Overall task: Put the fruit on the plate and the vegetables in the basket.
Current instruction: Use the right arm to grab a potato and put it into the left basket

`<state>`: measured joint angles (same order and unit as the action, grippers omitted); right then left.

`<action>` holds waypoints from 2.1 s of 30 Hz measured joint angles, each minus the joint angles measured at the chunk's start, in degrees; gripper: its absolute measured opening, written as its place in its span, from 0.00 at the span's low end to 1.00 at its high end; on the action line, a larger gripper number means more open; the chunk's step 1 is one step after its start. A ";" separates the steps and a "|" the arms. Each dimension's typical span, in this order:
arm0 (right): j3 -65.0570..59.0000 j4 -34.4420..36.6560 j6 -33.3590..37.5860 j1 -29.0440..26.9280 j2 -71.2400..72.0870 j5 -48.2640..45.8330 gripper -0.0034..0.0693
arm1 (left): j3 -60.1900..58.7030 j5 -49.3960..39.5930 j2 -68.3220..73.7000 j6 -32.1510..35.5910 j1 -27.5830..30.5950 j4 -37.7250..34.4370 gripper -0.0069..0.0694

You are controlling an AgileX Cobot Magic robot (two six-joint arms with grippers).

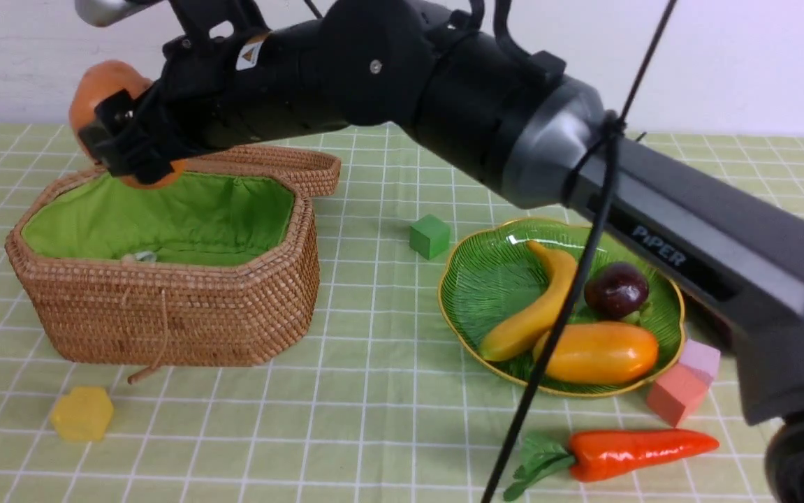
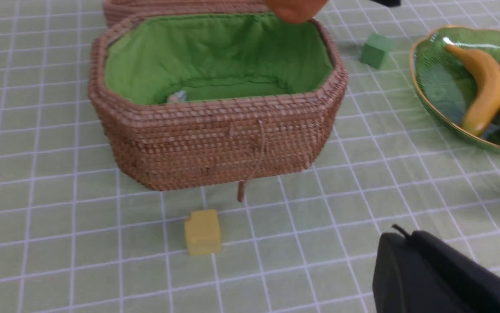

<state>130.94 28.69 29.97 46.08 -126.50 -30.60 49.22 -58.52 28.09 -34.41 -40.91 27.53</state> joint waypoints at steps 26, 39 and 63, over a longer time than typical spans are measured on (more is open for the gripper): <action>4.08 2.10 13.39 -0.59 -10.13 7.44 0.86 | 0.00 1.08 0.00 -4.45 0.00 5.60 0.08; 4.17 -2.45 10.62 -0.78 -5.06 -0.31 0.85 | 0.00 2.51 0.00 -4.45 0.00 5.39 0.08; 4.51 -17.60 -3.25 -0.78 -4.82 -2.68 0.98 | 0.00 2.69 0.00 -3.08 0.00 3.20 0.08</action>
<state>135.45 11.09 26.72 45.30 -131.32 -33.28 49.22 -55.83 28.09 -37.49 -40.91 30.72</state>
